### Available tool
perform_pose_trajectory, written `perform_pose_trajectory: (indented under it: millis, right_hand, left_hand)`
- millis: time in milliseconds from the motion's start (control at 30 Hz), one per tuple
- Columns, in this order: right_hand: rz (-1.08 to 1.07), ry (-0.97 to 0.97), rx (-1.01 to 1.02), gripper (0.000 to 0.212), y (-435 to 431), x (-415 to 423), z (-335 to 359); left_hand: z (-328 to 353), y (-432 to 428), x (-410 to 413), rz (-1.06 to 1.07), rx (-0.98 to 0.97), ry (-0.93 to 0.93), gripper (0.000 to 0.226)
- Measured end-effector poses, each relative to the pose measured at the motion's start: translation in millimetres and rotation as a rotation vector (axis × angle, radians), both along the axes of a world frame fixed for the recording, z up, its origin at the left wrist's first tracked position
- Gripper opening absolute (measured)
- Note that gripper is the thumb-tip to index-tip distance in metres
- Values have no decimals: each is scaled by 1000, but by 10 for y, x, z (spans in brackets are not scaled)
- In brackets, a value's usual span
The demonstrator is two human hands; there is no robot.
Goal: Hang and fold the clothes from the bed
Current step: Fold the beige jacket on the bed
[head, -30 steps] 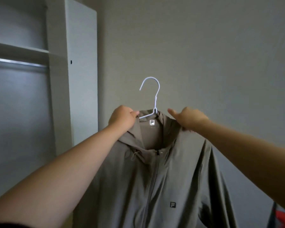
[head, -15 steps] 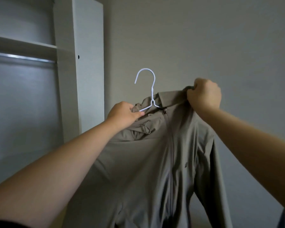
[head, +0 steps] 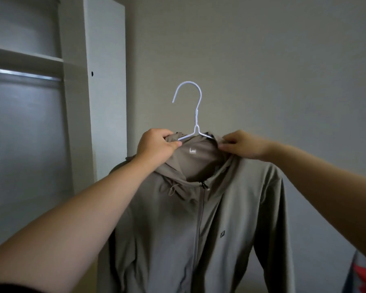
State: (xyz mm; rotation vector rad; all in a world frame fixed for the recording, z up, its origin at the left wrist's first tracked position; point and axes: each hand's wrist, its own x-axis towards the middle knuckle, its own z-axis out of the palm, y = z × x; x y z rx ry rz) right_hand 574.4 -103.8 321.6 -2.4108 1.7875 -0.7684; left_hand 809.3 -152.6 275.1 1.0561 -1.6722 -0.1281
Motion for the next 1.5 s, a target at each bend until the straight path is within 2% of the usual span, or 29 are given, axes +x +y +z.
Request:
perform_pose_trajectory:
  millis: [33, 100, 133, 233, 267, 333, 367, 433, 500, 567, 633, 700, 733, 767, 800, 867, 900, 967, 1000, 1033, 1100, 1133, 1167, 1233, 1267, 1333, 1367, 1433, 1500]
  right_hand:
    - [-48, 60, -36, 36, -17, 11, -41]
    - [-137, 43, -159, 41, -76, 7, -133]
    - [-188, 2, -218, 38, -100, 3, -189]
    - [-338, -107, -341, 34, -143, -29, -367]
    - [-366, -122, -374, 35, -146, -33, -421]
    - [-390, -144, -441, 32, -151, -2, -501]
    - [-386, -147, -466, 28, -163, 32, -532]
    - [-353, -144, -497, 24, -182, 146, -582]
    - [-296, -141, -530, 24, -209, 290, -620]
    - [-246, -153, -574, 25, -228, 439, -630]
    - [-227, -186, -607, 25, -270, 559, -616]
    - [-227, -211, -617, 22, -312, 662, -586]
    - [-226, -218, -624, 21, -333, 705, -570]
    - [-220, -224, -631, 19, -357, 751, -554]
    - [-213, -227, -636, 18, -380, 807, -537]
    - [-196, -234, -630, 16, -414, 897, -509]
    - [-172, -234, -618, 17, -428, 958, -493]
    - [-113, -207, -578, 18, -440, 1062, -466]
    - [-78, -179, -562, 20, -443, 1103, -456]
    - [-35, -144, -550, 23, -442, 1133, -452]
    - [53, -62, -527, 33, -435, 1172, -453]
    - [86, -32, -513, 37, -433, 1188, -451]
    - [102, -16, -497, 40, -427, 1209, -444]
    - [92, -23, -479, 41, -412, 1254, -398]
    - [80, -46, -484, 42, -406, 1272, -365]
    - [45, -85, -484, 45, -400, 1274, -295]
    - [21, -85, -478, 45, -404, 1253, -269]
    - [-16, -90, -473, 45, -408, 1182, -245]
    - [-49, -137, -478, 43, -392, 1117, -234]
  left_hand:
    - [15, 7, -35, -15, 9, -15, 18]
    - [29, 20, -72, -30, 15, -59, 7]
    - [34, 6, -61, 19, -27, -103, 20]
    - [39, 5, 78, 375, -154, -173, 32]
    - [25, 13, 143, 456, -70, -143, 36]
    - [-11, 21, 253, 528, 286, -132, 57]
    - [-29, 31, 288, 472, 469, -105, 65]
    - [-26, 49, 317, 207, 695, 125, 62]
    - [12, 52, 336, -11, 721, 449, 43]
    - [89, 16, 421, -33, 654, 569, 30]
    - [185, -8, 555, 160, 552, 374, 33]
    - [241, -9, 723, 512, 461, -15, 48]
    - [259, 13, 799, 618, 470, -117, 56]
    - [272, 29, 880, 622, 533, -121, 63]
    - [276, 41, 952, 515, 623, -10, 64]
    - [289, 96, 1006, 122, 794, 426, 50]
    - [292, 133, 1031, -33, 799, 635, 40]
    - [294, 122, 1063, -105, 733, 876, 21]
    - [310, 109, 1078, -40, 705, 881, 17]
    - [335, 96, 1112, 71, 650, 793, 15]
    - [409, 67, 1184, 390, 440, 394, 5]
    - [462, 77, 1214, 526, 274, 189, 15]
    - [497, 114, 1231, 598, 101, 38, 22]
    - [515, 158, 1237, 618, -129, -91, 24]
    - [496, 133, 1208, 591, -92, -192, 25]
    - [389, 29, 1192, 468, 222, -374, 30]
    - [355, 6, 1217, 420, 370, -376, 32]
    - [287, -27, 1301, 404, 445, -341, 39]
    - [217, -24, 1292, 369, 446, -359, 59]
